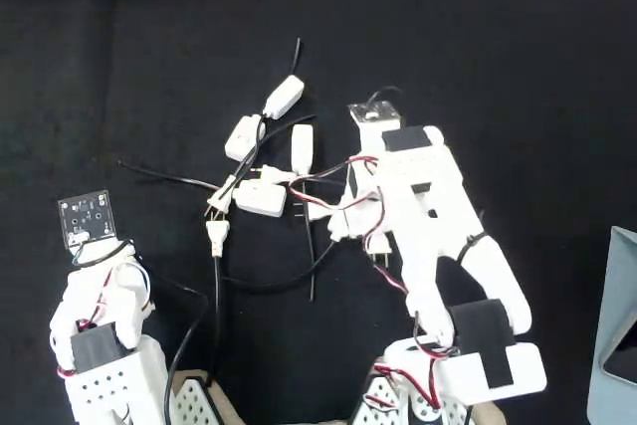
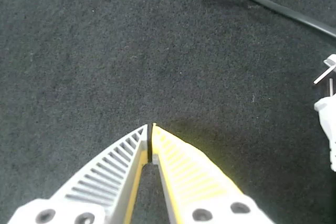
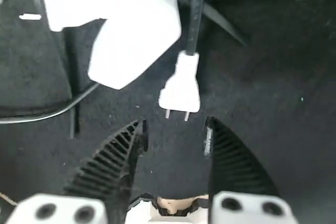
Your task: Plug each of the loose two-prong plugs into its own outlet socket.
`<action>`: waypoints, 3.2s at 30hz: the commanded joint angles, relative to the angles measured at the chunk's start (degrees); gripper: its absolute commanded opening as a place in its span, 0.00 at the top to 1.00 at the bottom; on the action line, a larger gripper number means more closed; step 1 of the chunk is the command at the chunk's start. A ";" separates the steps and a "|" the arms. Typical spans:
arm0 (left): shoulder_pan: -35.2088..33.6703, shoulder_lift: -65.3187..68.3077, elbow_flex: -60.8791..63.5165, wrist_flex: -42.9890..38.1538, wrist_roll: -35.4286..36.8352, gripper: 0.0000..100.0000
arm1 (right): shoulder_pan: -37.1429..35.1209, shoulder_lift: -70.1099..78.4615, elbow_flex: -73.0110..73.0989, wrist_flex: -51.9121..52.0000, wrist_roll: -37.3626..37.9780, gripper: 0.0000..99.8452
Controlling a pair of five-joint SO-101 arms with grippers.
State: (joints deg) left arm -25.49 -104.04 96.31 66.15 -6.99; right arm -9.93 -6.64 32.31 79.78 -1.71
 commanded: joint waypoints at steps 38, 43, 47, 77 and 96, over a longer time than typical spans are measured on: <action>-0.40 -0.18 1.01 -1.14 -0.35 0.97 | 2.20 21.14 -11.65 -0.26 -6.15 0.86; -0.40 -0.18 1.01 -1.14 -0.35 0.97 | 2.02 22.81 -12.26 -0.44 -6.15 0.86; -0.40 -0.18 1.01 -1.14 -0.35 0.97 | -0.35 24.40 -12.35 -0.44 -7.12 0.86; -0.40 -0.18 1.01 -1.14 -0.35 0.97 | -2.81 24.84 -19.21 5.54 -8.62 0.92; -0.40 -0.18 1.01 -1.14 -0.35 0.97 | -2.81 20.79 -19.12 9.32 -7.03 0.99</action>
State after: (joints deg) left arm -25.49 -104.04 96.31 66.15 -6.99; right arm -11.87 18.15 15.96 86.73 -9.98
